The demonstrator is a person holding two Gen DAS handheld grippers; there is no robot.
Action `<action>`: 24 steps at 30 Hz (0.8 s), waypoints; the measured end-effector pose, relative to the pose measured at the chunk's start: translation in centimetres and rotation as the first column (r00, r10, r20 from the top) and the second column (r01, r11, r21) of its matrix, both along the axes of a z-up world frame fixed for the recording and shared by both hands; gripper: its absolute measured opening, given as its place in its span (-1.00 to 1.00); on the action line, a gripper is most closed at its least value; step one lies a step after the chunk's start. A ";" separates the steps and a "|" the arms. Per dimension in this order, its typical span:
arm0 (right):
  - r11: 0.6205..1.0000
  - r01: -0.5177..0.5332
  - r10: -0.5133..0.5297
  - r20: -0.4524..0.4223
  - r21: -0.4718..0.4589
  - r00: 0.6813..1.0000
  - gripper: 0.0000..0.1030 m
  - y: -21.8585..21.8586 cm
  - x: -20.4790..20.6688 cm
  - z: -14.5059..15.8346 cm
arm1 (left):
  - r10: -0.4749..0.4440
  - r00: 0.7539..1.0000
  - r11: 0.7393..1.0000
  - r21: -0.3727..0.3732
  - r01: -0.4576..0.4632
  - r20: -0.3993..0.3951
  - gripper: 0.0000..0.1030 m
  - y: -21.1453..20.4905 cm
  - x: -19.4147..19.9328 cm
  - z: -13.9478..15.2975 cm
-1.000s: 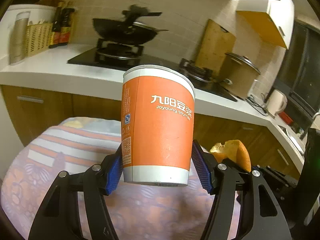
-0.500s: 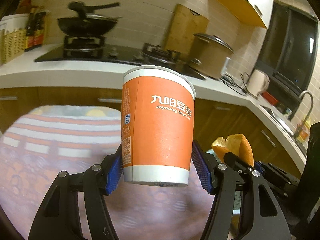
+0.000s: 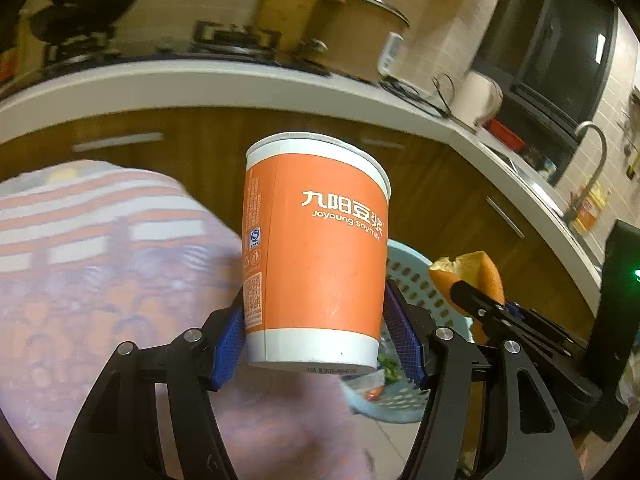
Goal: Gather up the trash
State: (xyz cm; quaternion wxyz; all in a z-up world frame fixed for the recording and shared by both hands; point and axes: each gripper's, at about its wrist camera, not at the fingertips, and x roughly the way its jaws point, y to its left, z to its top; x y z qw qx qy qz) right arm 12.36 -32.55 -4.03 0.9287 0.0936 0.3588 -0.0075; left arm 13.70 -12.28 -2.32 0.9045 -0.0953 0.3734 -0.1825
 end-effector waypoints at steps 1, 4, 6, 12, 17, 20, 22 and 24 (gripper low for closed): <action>1.000 0.015 -0.015 -0.016 0.011 1.000 -0.56 -0.8 0.3 -0.4 | -0.011 1.000 1.000 0.001 0.011 -0.007 0.20 -0.6 0.4 -0.3; 0.998 0.032 -0.028 -0.070 0.050 0.997 -0.45 -2.8 1.1 -1.6 | -0.053 0.998 0.998 -0.023 0.052 -0.045 0.21 -2.0 1.4 -1.2; 0.997 0.036 -0.030 -0.085 0.071 0.996 -0.26 -3.5 1.4 -2.1 | -0.082 0.994 0.996 -0.048 0.079 -0.067 0.30 -2.7 1.9 -1.6; 0.995 0.051 -0.043 -0.088 0.089 0.995 0.18 -4.7 1.1 -2.5 | -0.099 0.991 0.995 -0.041 0.095 -0.093 0.44 -3.3 2.0 -2.9; 0.997 0.021 -0.016 -0.064 0.072 0.998 0.18 -3.4 0.6 -1.7 | -0.085 0.994 0.996 -0.042 0.083 -0.068 0.44 -2.3 1.0 -2.4; 0.998 0.001 0.001 -0.032 0.056 0.999 0.18 -2.2 -0.2 -0.8 | -0.072 0.997 0.997 -0.030 0.071 -0.031 0.44 -1.5 0.0 -1.4; 0.999 -0.007 0.007 -0.006 0.042 1.000 0.18 -1.4 -0.9 0.0 | -0.058 0.998 0.998 -0.017 0.058 0.006 0.44 -1.0 -1.1 -0.5; 1.000 -0.004 0.004 0.024 0.022 1.000 0.18 -0.7 -1.6 0.8 | -0.046 0.998 0.999 0.001 0.046 0.048 0.46 -0.8 -2.1 0.6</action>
